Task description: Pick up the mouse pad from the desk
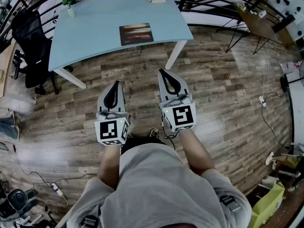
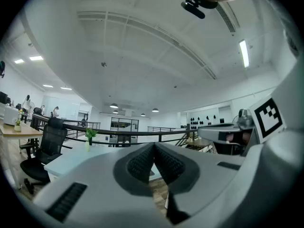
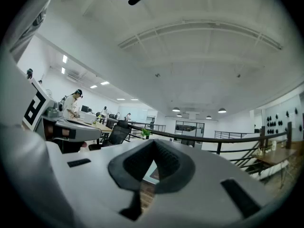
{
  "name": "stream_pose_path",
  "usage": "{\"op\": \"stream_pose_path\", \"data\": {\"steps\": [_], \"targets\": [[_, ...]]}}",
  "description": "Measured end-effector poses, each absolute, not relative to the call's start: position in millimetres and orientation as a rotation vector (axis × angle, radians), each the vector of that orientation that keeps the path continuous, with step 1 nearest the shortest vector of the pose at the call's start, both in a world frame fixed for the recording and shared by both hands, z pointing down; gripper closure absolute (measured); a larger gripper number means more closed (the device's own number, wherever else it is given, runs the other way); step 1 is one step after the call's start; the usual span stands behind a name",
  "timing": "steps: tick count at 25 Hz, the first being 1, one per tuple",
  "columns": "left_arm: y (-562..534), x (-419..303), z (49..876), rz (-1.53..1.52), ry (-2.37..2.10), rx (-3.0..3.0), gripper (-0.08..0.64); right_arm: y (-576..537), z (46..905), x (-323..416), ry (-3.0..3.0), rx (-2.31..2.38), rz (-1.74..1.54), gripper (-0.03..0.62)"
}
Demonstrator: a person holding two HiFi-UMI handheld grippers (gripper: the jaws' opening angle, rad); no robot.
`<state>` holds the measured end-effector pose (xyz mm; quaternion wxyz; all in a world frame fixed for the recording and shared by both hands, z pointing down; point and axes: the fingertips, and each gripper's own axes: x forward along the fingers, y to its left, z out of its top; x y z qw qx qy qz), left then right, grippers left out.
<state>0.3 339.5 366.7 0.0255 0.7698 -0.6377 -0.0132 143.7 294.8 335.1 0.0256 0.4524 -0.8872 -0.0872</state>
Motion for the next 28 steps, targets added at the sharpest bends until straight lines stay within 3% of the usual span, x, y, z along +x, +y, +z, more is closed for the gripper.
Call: {"op": "stream_pose_path", "data": {"steps": [10, 28], "targets": [[346, -17, 388, -0.036, -1.894, 2.394, 0.548, 314, 354, 116, -2.86, 1.325, -0.059, 0.588], [383, -86, 422, 0.002, -1.807, 2.38, 0.548, 334, 386, 19, -2.809, 1.239, -0.069, 0.551]]}}
